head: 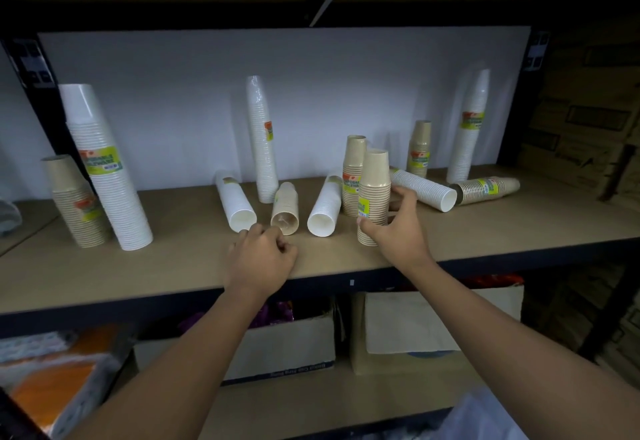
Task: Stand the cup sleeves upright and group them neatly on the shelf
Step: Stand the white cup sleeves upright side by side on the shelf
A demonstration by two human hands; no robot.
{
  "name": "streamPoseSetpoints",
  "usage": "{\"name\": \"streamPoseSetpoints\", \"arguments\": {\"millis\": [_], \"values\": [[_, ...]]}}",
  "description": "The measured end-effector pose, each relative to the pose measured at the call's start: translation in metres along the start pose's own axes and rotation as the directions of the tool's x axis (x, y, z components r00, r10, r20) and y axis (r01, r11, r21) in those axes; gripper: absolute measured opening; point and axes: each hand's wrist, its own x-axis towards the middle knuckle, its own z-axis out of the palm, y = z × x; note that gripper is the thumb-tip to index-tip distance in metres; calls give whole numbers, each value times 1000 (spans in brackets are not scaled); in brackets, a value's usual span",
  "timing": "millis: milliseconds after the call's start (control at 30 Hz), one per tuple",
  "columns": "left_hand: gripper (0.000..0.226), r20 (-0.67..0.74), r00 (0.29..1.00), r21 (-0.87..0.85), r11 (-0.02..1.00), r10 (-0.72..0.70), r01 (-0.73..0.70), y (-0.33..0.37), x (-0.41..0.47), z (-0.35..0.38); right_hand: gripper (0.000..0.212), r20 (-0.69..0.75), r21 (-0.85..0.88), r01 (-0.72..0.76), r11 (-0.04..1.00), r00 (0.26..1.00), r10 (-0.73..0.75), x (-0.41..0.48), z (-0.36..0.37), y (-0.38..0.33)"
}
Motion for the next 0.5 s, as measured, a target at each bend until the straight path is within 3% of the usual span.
{"name": "streamPoseSetpoints", "arguments": {"millis": [500], "values": [[15,7,1000,19,1000,13,-13,0,-4,-4,72,-10,-78,-75,994,997,75,13,-2,11]]}}
